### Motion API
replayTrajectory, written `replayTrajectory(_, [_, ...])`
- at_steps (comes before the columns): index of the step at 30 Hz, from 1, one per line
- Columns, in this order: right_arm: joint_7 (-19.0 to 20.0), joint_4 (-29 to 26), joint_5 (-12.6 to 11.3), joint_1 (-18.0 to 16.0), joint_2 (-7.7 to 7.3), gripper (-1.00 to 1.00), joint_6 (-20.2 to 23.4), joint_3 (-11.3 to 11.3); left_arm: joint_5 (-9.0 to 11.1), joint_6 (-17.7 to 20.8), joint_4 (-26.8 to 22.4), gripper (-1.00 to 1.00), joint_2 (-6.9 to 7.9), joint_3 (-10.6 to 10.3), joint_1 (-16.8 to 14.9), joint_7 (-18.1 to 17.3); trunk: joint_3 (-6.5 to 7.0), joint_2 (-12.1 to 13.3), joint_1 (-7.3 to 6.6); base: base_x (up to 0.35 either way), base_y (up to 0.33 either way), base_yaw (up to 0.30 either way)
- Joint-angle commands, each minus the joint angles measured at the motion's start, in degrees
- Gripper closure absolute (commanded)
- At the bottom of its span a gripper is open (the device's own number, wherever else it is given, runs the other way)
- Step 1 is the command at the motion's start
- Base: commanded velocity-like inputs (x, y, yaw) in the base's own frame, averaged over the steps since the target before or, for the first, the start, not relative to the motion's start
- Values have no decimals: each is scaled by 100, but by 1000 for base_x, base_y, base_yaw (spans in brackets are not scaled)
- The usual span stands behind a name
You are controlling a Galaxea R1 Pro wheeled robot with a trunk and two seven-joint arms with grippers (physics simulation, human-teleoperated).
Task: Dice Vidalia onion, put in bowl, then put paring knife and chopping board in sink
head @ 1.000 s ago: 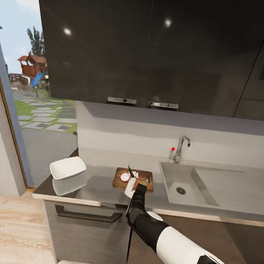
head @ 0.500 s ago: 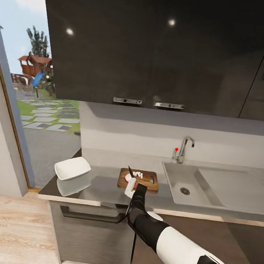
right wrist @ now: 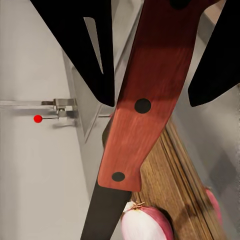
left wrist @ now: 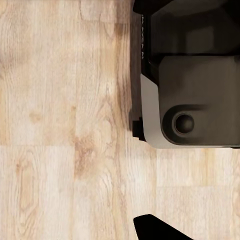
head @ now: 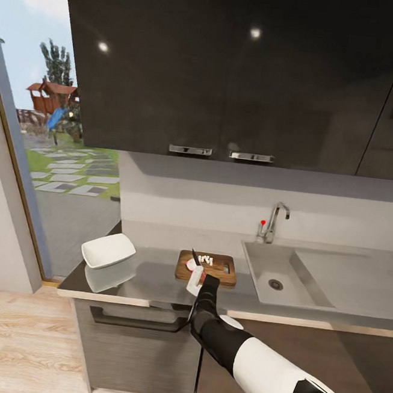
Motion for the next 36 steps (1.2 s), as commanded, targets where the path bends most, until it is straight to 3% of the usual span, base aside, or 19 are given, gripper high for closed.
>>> replayTrajectory(1, [-7,2,10,-4,0,100,41,38,47,-35,22,-100,-3,-42,-6,-20,-3,-5,2,0,0,0])
replayTrajectory(36, [15,117,-1,-4,0,100,-69,39,48,-35,22,-100,-3,-42,-6,-20,-3,-5,2,0,0,0])
